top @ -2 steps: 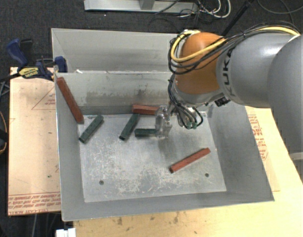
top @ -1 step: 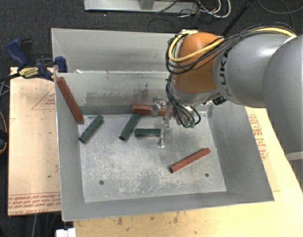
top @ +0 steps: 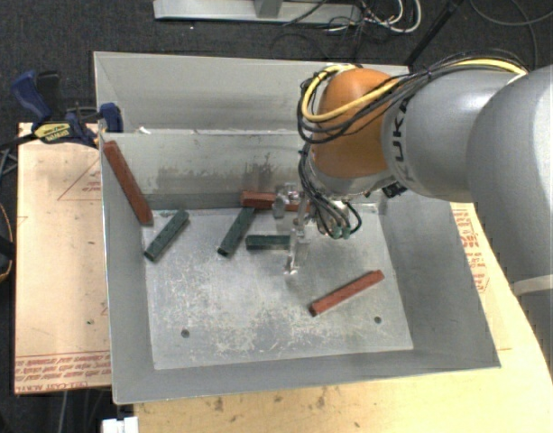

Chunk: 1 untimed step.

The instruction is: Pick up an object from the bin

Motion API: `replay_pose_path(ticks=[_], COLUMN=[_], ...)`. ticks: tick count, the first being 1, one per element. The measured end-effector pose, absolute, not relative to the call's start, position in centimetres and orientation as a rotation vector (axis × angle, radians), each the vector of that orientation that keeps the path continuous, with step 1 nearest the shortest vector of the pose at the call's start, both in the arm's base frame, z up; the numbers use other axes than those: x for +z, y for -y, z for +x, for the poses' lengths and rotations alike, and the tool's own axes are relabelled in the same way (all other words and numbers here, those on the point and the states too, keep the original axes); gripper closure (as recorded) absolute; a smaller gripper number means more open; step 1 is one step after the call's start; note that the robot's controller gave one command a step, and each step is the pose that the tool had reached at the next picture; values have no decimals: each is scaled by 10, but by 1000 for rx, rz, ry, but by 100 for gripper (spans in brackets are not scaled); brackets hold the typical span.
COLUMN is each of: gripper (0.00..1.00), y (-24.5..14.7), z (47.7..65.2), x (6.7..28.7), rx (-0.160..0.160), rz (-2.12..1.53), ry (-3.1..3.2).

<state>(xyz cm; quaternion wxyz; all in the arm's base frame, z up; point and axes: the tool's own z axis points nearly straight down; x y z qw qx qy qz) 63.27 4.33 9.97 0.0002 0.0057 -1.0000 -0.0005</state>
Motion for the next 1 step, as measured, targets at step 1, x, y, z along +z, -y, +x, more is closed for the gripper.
replay_pose_path(ticks=[1], gripper=[100], y=[-42], z=[639], x=[71], rx=[-3], rz=[-181], ry=[3139])
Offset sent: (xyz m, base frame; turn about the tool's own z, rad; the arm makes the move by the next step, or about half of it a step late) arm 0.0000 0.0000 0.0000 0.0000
